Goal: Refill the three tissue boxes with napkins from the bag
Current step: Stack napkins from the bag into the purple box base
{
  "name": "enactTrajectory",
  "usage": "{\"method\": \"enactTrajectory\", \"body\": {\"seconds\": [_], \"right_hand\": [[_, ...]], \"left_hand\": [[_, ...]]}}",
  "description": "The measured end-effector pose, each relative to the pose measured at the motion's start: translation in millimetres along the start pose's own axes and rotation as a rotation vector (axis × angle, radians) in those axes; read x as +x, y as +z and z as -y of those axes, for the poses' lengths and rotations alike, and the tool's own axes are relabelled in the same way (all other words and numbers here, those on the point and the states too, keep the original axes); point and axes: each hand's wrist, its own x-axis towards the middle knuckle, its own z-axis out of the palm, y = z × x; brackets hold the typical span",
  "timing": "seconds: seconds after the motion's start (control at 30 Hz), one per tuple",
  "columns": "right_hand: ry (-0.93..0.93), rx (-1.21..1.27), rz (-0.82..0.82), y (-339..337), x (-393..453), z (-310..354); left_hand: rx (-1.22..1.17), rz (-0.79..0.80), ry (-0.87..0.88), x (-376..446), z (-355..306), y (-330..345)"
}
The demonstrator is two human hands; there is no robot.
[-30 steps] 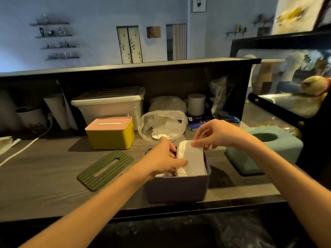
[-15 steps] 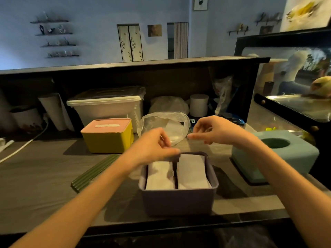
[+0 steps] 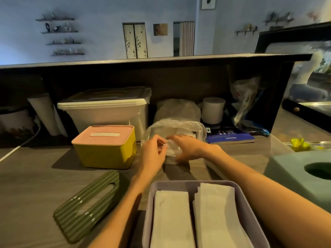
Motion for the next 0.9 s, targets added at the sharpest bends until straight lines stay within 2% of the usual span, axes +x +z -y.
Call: {"method": "enactTrajectory", "body": {"seconds": [0.13,0.3,0.53,0.67,0.9], "right_hand": [[0.056,-0.077,0.195,-3.1,18.1,-3.7],[0.034,-0.262,0.190,-9.6,23.7,-0.5],[-0.082,-0.155,-0.024,-2.3,8.5,-7.8],[-0.081,0.034,-0.121,-0.7,0.1,-18.4],[-0.187,0.426,-0.487,1.5,-32.6,-14.7]], "left_hand": [[0.046,-0.071,-0.037,0.7,14.2,10.0],[0.043,-0.099,-0.077,1.7,14.8,5.8],[-0.191,-0.068,-0.198,5.2,14.7,1.5],[-0.254,-0.030,-0.264,8.1,17.5,-1.3],[-0.384,-0.014,-0.349,10.1,15.6,-1.5]]}}
